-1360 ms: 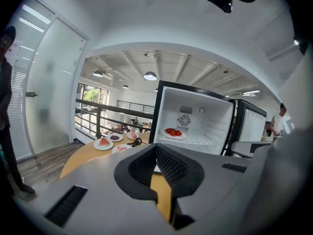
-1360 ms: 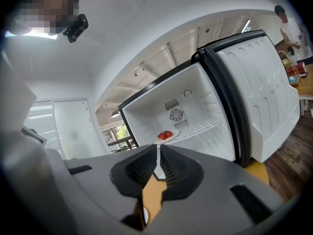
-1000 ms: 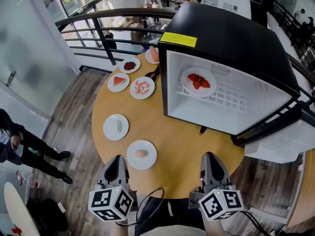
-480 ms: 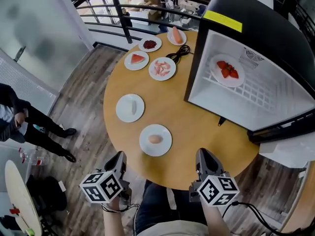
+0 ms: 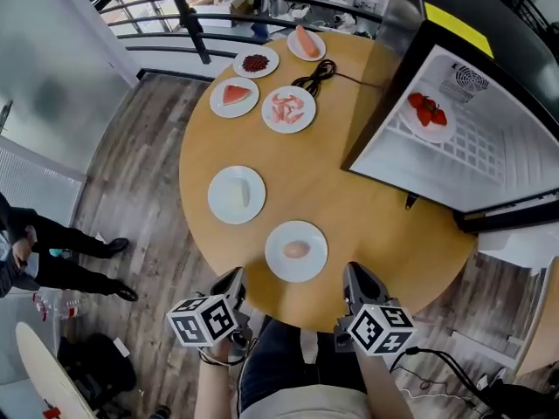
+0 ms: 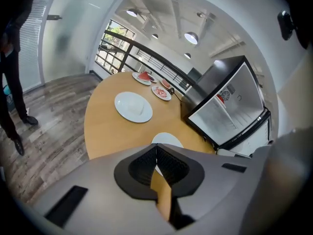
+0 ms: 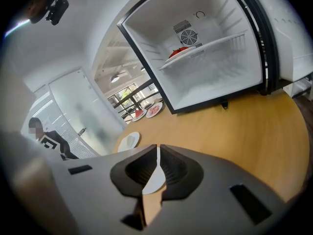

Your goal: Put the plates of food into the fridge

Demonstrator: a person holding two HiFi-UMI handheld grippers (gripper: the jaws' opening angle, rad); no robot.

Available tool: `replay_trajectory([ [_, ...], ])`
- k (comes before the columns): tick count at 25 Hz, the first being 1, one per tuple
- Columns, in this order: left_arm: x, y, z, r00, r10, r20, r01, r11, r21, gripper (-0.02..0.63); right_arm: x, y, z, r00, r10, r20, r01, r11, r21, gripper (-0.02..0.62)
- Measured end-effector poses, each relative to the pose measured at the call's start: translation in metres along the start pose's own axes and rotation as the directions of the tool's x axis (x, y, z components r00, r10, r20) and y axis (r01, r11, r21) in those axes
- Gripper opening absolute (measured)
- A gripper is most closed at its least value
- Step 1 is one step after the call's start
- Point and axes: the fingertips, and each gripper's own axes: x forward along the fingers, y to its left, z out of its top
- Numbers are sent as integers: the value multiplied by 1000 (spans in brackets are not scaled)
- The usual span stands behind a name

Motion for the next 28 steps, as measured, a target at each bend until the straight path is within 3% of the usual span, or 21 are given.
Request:
replay_trajectory([
  [4,17,8,-2,996,-34,-81,39,998,57,8,11,-1,-16,999,-47,-15,48,995,87,28],
  [10,41,16,-7,982,-77,-174,89,994,61,8,23,-9,-43,994,-66,-82,80,980,181,28],
  [15,62,16,-10,962,-124,-242,138,989,45,8,38,-15,-61,987,-4,-160,49,959,279,28],
  [20,73,15,-23,935,-180,-305,187,982,-7,8,45,-18,-79,975,61,-212,29,917,398,29],
  [28,78,14,-31,926,-203,-319,192,979,-68,8,52,-21,-88,961,140,-237,-6,870,492,29],
])
